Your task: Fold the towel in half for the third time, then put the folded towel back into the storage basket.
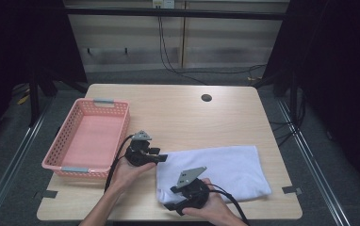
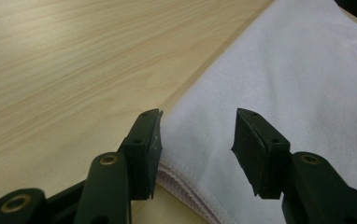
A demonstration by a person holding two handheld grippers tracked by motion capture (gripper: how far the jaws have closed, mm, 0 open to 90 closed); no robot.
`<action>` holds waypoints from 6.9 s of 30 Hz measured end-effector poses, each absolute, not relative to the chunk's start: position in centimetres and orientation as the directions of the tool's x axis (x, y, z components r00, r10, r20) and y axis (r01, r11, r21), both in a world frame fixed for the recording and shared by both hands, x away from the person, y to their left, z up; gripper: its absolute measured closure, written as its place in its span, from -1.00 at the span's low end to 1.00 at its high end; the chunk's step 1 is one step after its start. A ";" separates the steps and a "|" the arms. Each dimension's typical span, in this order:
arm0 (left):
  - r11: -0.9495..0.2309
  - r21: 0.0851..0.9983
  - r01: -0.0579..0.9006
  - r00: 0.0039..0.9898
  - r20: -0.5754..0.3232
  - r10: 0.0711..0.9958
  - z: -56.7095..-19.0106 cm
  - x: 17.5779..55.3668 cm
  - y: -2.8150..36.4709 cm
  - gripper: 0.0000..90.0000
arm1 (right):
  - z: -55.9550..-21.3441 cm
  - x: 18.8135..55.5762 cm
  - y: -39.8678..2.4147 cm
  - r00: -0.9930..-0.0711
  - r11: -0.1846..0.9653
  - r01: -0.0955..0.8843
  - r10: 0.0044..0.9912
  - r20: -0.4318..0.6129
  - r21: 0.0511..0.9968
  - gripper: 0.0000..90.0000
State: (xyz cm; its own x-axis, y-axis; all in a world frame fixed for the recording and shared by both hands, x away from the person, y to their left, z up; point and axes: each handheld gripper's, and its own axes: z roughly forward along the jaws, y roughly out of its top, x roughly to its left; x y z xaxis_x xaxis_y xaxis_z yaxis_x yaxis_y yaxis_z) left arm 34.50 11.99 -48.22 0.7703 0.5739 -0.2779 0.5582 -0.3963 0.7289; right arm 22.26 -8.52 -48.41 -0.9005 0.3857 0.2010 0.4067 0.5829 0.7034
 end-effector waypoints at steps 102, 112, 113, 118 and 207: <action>-0.615 0.704 0.356 0.933 -0.228 0.279 -48.1 25.0 4.2 0.08 | -46.5 30.3 -24.7 -0.508 0.278 0.606 0.856 0.094 0.746 0.77; -0.616 0.695 0.370 0.927 -0.240 0.287 -47.5 24.1 6.1 -0.16 | -48.1 29.5 -26.9 -0.478 0.285 0.662 0.873 0.098 0.693 -0.23; -0.608 0.697 0.380 0.923 -0.245 0.297 -47.7 24.0 6.5 -0.16 | -48.0 29.6 -27.2 -0.478 0.273 0.669 0.870 0.118 0.692 -0.31; -0.605 0.675 0.422 0.905 -0.278 0.322 -48.9 23.9 7.3 -0.32 | -48.9 30.2 -27.6 -0.523 0.275 0.697 0.827 0.207 0.662 -0.47; -0.367 0.790 0.492 0.805 -0.252 0.538 -39.5 29.3 18.3 0.74 | -38.6 40.6 -16.2 -0.685 0.267 0.630 0.633 0.360 0.729 0.59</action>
